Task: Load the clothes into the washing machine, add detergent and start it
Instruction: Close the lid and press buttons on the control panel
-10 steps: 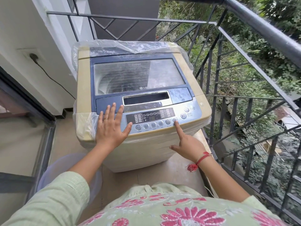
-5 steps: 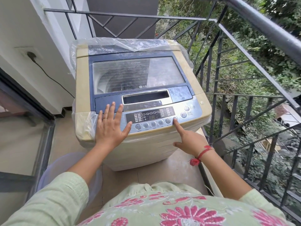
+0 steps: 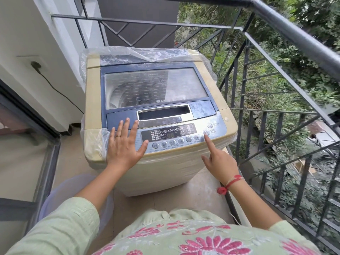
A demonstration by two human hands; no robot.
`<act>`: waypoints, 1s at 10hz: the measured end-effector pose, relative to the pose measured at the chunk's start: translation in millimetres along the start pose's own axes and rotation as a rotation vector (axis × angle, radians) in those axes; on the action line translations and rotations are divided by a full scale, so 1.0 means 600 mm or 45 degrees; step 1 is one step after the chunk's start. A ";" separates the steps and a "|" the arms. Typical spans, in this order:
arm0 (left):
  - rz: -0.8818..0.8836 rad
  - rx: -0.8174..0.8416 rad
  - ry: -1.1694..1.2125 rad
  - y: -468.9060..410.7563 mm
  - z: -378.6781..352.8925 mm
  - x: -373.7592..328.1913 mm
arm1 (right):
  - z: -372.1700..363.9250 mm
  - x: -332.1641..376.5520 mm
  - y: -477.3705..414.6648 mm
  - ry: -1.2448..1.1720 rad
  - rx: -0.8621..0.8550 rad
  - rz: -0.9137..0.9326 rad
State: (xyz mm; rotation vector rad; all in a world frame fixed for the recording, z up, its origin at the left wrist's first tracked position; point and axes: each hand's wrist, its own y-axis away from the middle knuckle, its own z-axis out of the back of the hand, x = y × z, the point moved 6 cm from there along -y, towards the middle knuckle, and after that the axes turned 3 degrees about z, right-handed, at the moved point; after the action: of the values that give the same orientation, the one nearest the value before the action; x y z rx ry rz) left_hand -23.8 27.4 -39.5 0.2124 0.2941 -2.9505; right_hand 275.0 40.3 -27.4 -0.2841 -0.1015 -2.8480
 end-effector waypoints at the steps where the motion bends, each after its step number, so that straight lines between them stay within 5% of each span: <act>1: -0.001 0.001 0.006 0.001 0.000 0.000 | 0.000 -0.006 -0.004 0.074 0.130 -0.040; 6: 0.003 -0.002 -0.012 0.000 0.001 -0.001 | 0.035 0.005 -0.034 -0.041 0.207 -0.059; 7: 0.005 -0.003 -0.015 0.001 0.000 -0.001 | 0.049 0.022 -0.021 -0.099 0.060 0.083; 10: 0.012 0.027 0.000 0.000 -0.003 0.001 | -0.038 0.177 0.088 -0.164 0.294 0.677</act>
State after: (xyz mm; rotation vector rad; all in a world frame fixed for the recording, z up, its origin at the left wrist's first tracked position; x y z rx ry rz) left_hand -24.2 27.5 -41.2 0.2160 0.2618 -2.9453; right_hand 185.3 -41.0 -26.0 -0.3796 -0.3253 -2.2656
